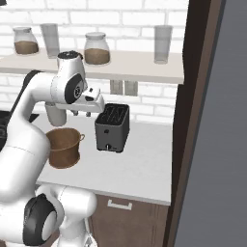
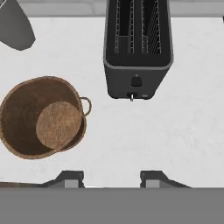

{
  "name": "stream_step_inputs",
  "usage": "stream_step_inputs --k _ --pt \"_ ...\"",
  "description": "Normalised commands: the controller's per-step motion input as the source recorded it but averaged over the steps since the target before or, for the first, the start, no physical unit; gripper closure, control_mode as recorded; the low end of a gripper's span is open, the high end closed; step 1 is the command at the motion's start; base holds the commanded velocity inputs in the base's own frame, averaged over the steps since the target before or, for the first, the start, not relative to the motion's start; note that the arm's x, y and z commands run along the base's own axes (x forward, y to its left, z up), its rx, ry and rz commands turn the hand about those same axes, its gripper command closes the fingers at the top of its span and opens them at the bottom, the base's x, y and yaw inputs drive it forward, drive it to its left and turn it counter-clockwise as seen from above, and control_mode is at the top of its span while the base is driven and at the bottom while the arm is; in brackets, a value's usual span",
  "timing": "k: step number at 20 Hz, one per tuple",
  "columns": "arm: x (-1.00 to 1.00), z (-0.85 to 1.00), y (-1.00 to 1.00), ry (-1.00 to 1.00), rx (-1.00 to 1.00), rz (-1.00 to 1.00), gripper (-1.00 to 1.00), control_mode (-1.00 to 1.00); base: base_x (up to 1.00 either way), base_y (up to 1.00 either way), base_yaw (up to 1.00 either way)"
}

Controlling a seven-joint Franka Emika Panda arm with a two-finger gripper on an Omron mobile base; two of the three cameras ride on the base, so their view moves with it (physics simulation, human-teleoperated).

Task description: Open the cabinet, pick up the bread from the cabinet and place it in the basket. Then move the basket to the dining counter.

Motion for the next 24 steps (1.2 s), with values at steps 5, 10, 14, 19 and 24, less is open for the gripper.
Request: stream_step_inputs --k 5,10,14,19,24 --pt "-0.09 0.00 0.29 -0.02 -0.05 0.06 -1.00 -1.00 0.00 0.00 0.00" --pt "-0.40 0.66 0.75 -0.35 -0.40 0.25 -1.00 -1.00 0.00 0.00 0.00" --pt "-0.20 1.00 0.62 -0.36 -0.38 0.17 -1.00 -1.00 0.00 0.00 0.00" --pt "0.33 1.00 0.29 -0.17 -0.09 0.34 -1.00 -1.00 0.00 0.00 0.00" --pt "0.47 0.90 0.27 -0.07 -0.07 0.39 -1.00 -1.00 0.00 0.00 0.00"
